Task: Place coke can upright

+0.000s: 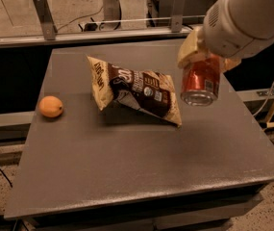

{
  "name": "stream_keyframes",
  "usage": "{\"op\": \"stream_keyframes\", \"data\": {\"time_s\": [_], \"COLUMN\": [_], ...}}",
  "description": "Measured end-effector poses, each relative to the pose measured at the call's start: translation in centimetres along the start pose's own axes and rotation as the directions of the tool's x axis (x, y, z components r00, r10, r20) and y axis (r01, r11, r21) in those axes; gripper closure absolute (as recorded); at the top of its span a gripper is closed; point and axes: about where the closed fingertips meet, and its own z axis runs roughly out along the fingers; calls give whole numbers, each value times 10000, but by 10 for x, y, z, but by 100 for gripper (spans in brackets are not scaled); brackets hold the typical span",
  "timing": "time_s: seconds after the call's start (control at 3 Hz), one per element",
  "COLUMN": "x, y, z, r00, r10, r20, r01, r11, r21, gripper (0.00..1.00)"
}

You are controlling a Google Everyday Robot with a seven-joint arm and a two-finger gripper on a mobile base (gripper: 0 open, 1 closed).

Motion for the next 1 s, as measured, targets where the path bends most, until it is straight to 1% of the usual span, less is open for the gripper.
{"op": "stream_keyframes", "data": {"time_s": [0.33,0.67,1.0], "x": [-3,-3,-7], "y": [-22,-22,-10], "z": [-14,-15,-10], "r00": [9981,9981,9964], "r10": [-607,-607,-616], "r20": [-42,-44,-576], "r01": [608,609,682], "r11": [9948,9948,9905], "r21": [817,817,1198], "gripper": [100,100,100]}}
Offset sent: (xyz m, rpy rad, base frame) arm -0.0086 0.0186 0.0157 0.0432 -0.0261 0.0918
